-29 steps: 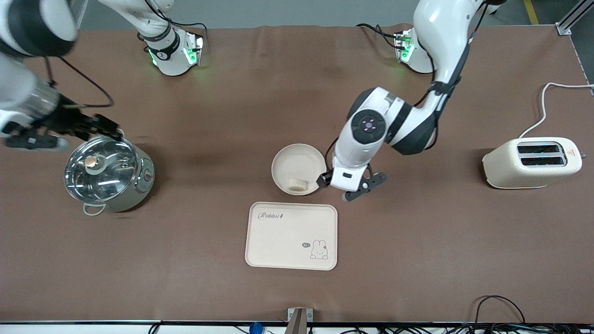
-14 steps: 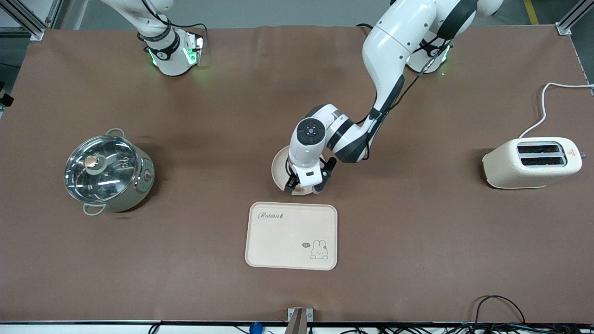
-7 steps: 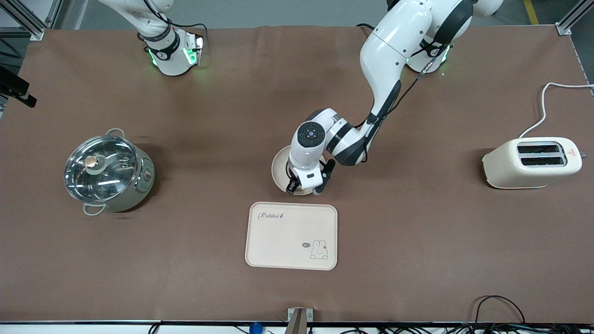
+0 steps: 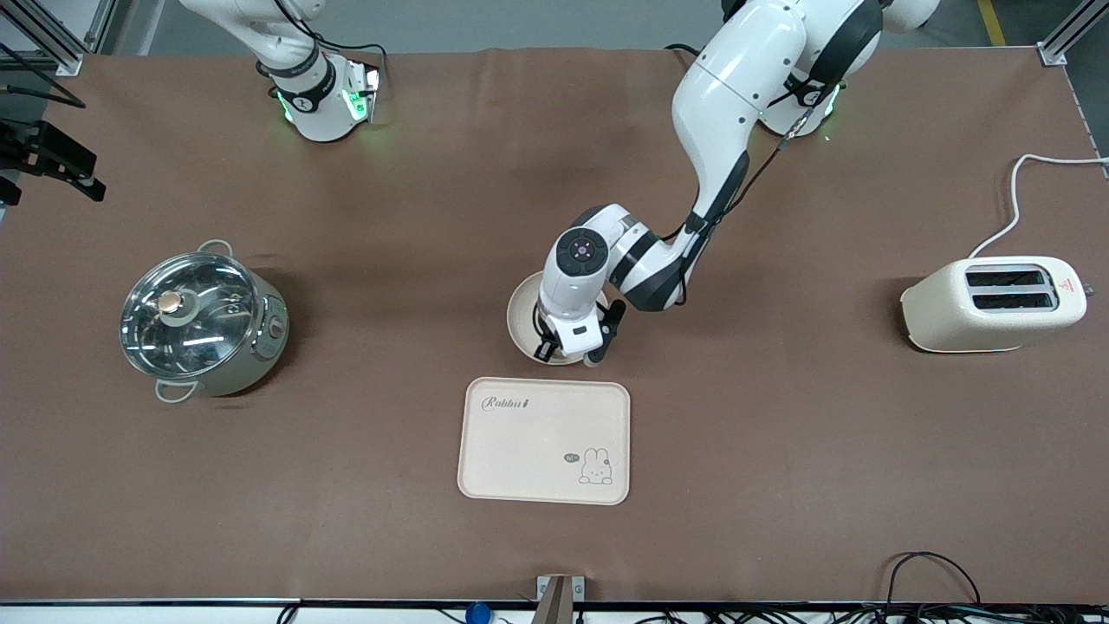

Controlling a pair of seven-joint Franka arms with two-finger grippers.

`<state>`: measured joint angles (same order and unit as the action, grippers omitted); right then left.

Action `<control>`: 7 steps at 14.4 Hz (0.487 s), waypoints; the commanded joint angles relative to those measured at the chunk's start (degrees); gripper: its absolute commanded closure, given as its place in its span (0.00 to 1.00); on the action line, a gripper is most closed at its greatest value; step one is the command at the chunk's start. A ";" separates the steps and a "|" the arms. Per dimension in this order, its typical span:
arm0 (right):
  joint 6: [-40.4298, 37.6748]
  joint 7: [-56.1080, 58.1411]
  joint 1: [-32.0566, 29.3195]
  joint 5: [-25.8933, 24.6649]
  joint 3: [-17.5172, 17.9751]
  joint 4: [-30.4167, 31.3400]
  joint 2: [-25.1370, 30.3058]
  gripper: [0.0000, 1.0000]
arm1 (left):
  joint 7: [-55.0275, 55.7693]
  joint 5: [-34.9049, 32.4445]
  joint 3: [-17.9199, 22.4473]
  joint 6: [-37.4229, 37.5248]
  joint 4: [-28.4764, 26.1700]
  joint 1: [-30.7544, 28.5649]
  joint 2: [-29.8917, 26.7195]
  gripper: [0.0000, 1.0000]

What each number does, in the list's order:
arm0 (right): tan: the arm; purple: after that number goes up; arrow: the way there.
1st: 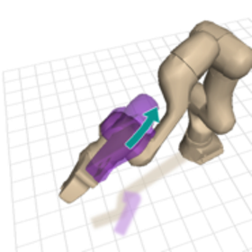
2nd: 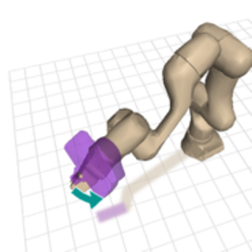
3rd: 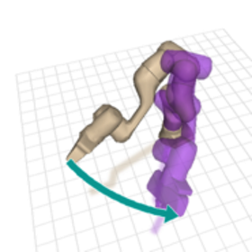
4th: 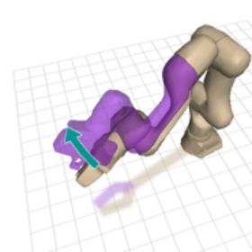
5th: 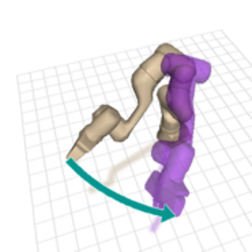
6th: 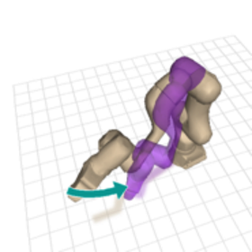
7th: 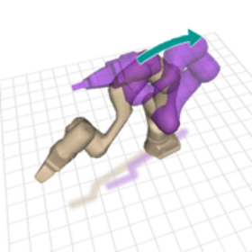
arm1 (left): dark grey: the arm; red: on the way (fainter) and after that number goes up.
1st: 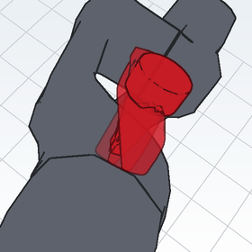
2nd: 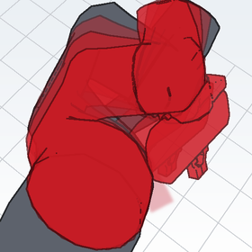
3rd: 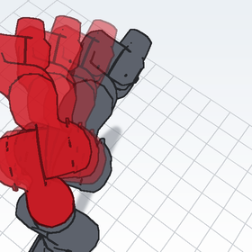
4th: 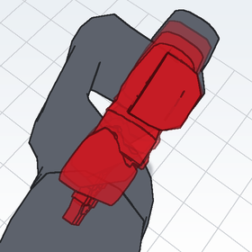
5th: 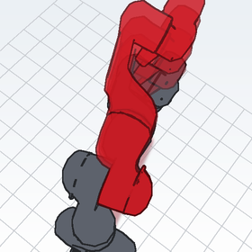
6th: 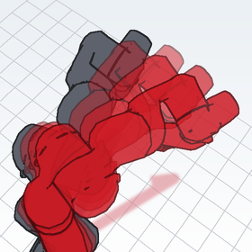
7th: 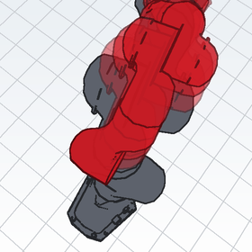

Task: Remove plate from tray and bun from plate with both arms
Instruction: 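Lift the bun with the left gripper and carry it toward the toaster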

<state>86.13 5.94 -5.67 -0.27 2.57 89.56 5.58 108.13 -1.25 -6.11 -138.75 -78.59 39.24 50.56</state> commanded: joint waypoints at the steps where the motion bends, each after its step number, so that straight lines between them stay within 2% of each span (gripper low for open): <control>1: -0.53 -0.93 0.40 -1.14 -0.99 -0.79 -0.31 0.00 | 0.76 -1.48 0.66 6.97 -0.43 -2.58 -6.15 0.64; 5: 0.35 -0.93 -0.04 -0.96 -0.90 -0.26 -0.31 0.00 | -5.28 -1.48 0.57 13.93 -0.77 -10.66 -11.44 0.63; 7: 0.79 -0.93 -0.04 -0.87 -0.90 -0.35 -0.48 0.00 | -13.08 -1.48 0.57 17.71 -3.14 -15.84 -12.76 0.63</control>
<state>86.48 5.91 -5.69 -0.29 1.61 89.55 5.40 100.31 -1.91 -5.13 -122.77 -77.98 27.30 39.42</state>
